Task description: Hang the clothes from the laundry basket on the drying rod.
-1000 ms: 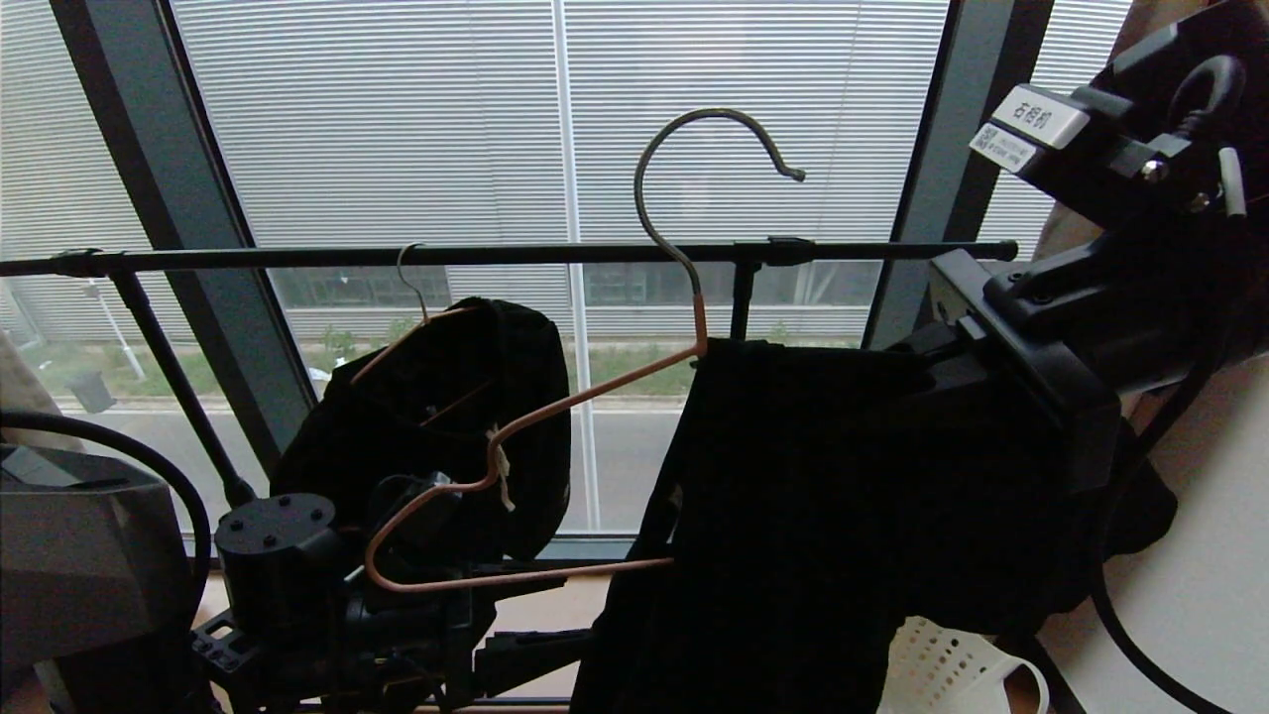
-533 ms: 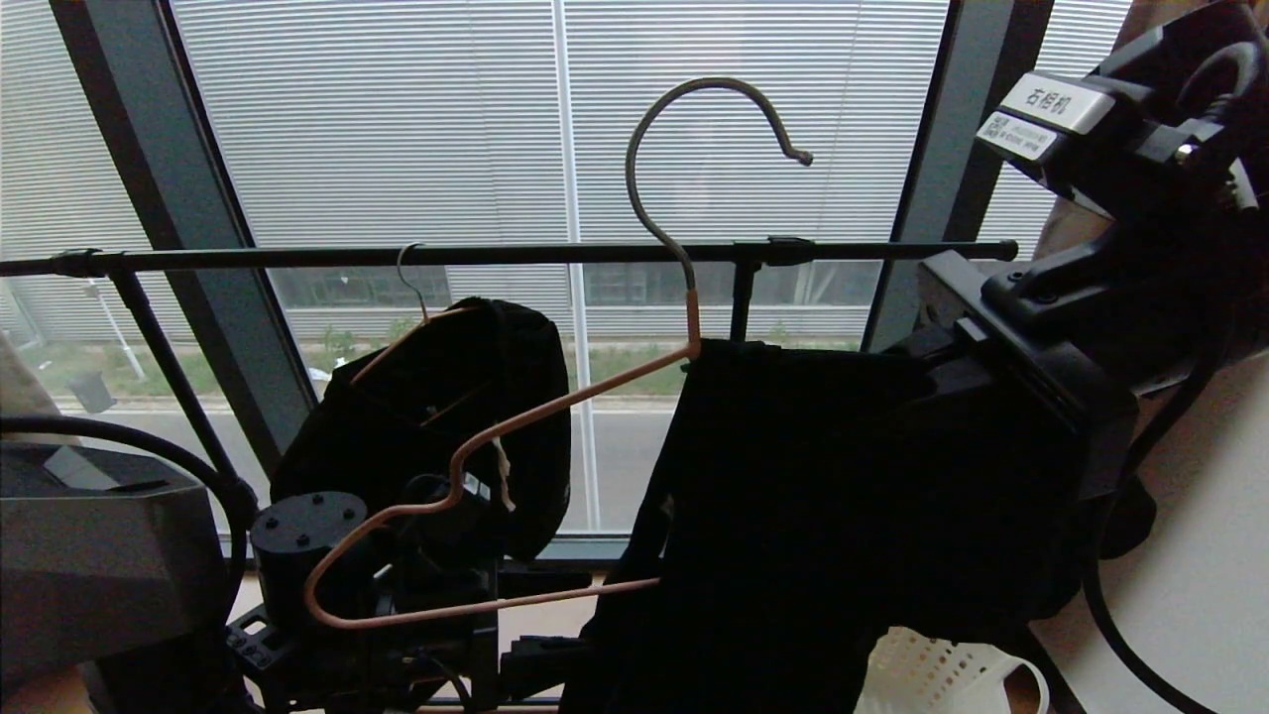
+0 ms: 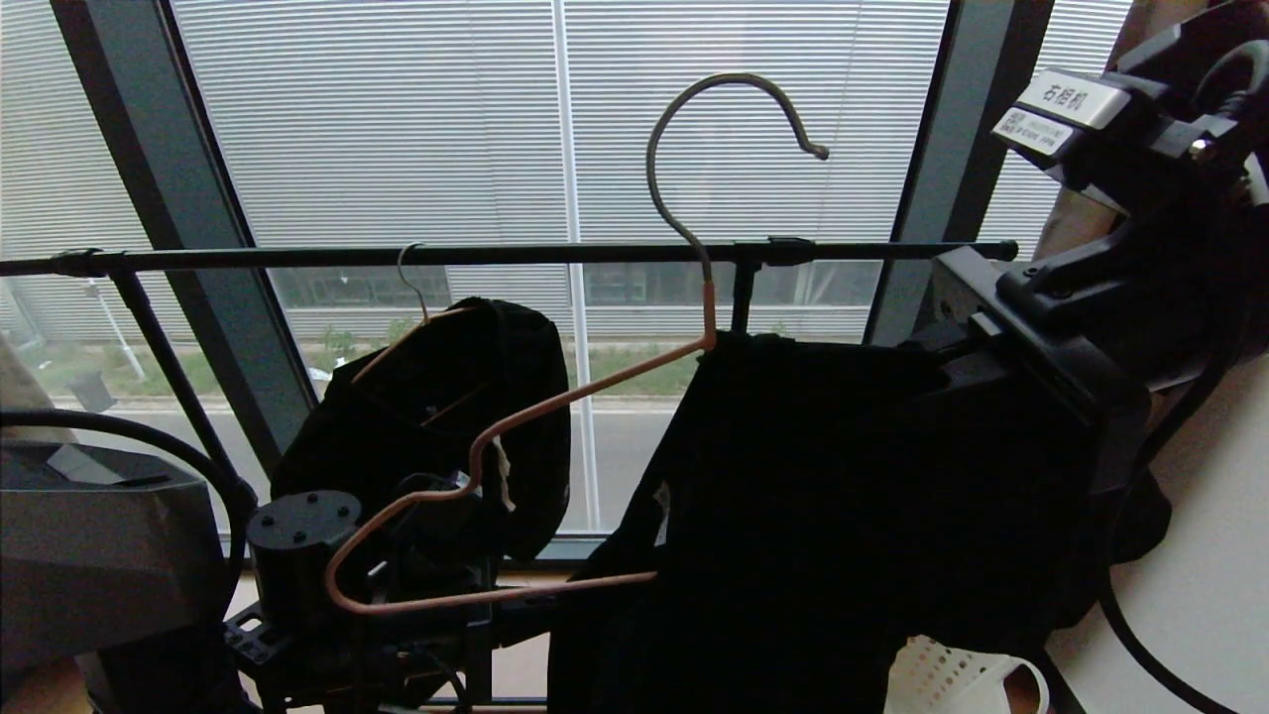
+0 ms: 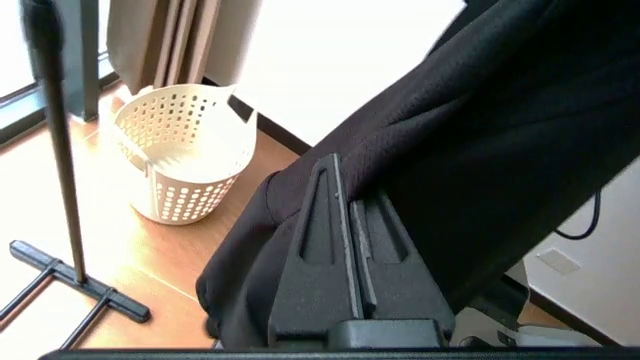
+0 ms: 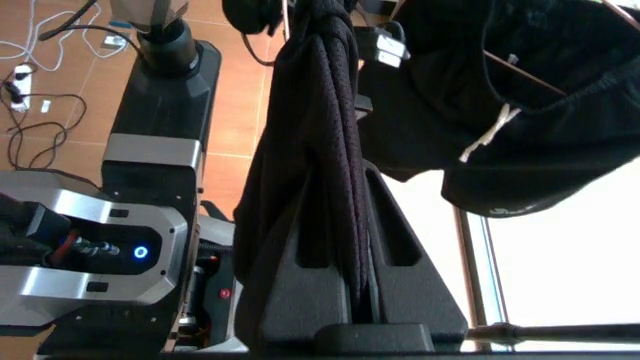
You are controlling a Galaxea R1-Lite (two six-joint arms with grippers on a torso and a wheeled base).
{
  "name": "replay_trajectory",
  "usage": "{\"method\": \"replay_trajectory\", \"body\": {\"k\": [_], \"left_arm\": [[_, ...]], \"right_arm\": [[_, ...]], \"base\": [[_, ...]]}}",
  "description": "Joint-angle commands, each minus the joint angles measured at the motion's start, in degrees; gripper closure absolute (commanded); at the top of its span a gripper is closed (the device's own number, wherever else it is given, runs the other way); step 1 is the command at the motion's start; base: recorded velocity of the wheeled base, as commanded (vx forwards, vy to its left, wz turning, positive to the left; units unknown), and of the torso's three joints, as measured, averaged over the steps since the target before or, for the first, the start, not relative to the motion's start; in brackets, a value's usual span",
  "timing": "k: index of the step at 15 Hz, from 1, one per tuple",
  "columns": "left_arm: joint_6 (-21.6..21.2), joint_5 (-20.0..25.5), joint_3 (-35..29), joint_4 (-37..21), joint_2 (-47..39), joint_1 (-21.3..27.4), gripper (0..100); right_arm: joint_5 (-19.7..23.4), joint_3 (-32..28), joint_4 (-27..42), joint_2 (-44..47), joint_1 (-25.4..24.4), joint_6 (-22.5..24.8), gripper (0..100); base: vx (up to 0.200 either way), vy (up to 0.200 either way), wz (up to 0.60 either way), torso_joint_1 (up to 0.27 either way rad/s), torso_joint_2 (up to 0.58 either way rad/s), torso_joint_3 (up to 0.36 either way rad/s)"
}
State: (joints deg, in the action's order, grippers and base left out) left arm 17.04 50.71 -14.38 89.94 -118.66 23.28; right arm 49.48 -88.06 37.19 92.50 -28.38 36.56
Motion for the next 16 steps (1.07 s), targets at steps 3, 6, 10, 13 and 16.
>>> {"method": "replay_trajectory", "body": {"k": [3,6,10,13,16], "left_arm": [[-0.2,0.1,0.2,0.1,0.9,-1.8,100],[-0.3,0.1,0.3,0.1,2.0,-2.7,100],[-0.2,0.2,0.2,0.1,2.8,-3.7,100],[-0.2,0.4,0.1,0.1,4.0,-5.0,100],[-0.2,4.6,-0.1,0.1,4.5,-8.0,100]], "right_arm": [[0.0,0.9,0.0,-0.8,5.7,0.0,100],[-0.7,3.8,-5.0,-0.8,8.6,0.0,100],[-1.7,9.0,-12.1,-1.1,11.3,-0.2,100],[-4.4,12.3,-16.6,-1.6,11.7,-0.1,100],[-4.7,14.8,-19.1,-2.2,13.0,-0.1,100]], "base": [[0.0,0.0,0.0,0.0,0.0,0.0],[0.0,0.0,0.0,0.0,0.0,0.0],[0.0,0.0,0.0,0.0,0.0,0.0],[0.0,0.0,0.0,0.0,0.0,0.0],[0.0,0.0,0.0,0.0,0.0,0.0]]}}
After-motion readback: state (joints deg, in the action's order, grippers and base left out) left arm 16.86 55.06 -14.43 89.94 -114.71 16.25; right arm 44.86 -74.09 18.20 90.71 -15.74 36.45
